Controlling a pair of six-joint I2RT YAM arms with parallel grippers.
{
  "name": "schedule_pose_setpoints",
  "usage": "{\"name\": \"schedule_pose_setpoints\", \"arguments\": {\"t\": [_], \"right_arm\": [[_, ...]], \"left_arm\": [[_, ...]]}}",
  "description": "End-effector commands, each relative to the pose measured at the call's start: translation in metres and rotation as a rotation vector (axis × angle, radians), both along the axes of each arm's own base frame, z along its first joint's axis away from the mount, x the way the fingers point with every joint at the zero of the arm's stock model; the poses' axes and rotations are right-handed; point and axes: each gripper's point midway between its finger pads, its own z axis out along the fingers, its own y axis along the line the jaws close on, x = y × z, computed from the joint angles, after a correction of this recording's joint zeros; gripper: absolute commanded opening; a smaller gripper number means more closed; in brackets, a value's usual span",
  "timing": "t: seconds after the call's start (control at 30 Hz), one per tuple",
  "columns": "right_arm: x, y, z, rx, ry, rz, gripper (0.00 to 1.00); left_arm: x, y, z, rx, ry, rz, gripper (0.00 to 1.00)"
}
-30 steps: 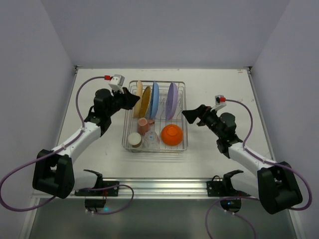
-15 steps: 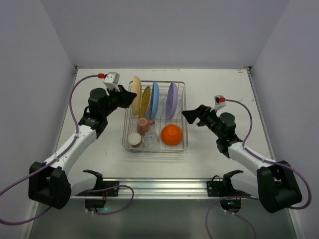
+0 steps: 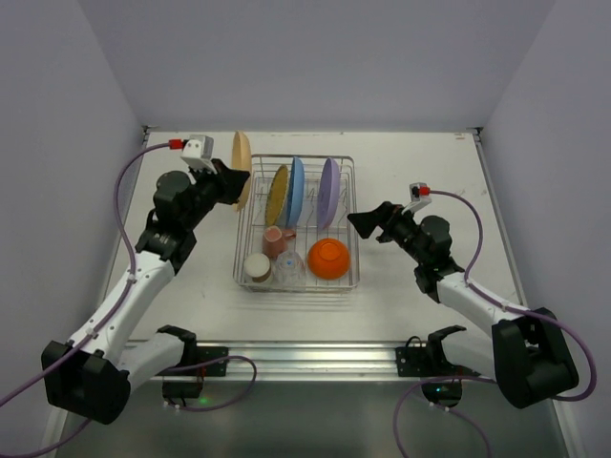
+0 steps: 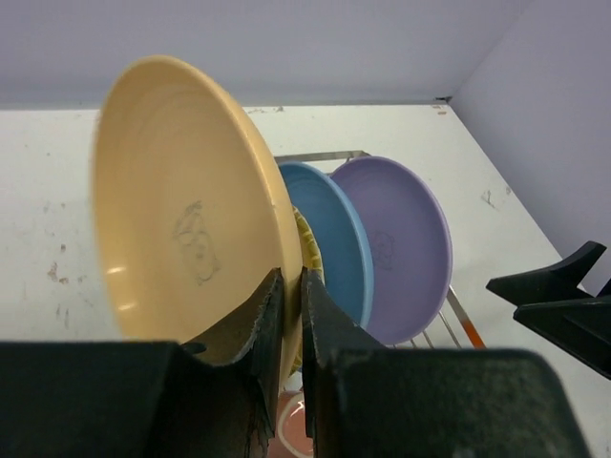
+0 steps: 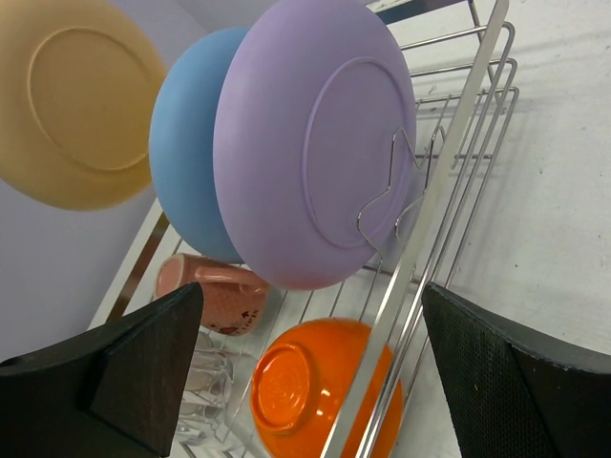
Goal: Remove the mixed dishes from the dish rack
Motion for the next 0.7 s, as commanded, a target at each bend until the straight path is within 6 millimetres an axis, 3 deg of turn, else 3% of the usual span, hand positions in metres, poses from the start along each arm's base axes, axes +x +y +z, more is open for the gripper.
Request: {"name": "schedule_pose_setpoints", "arguments": {"t": [0.0,0.4,0.67], "right_arm": [[0.003,0.006,0.025,0.008,-0.081,0.028,0.99],[0.003,0.006,0.027,0.006,-0.089,0.028,0.99],[0.002,0.005,0.027,0.007,-0.091,0.028,0.99]], "left_arm": [[-0.002,0.017,0.044,0.005,-0.131,0.078,0.0],[-0.009,0.042,0.045,0.014,-0.138,0.201,0.0],[-0.004,0.088,0.015,0.0,-0.043,0.476,0.0]]}}
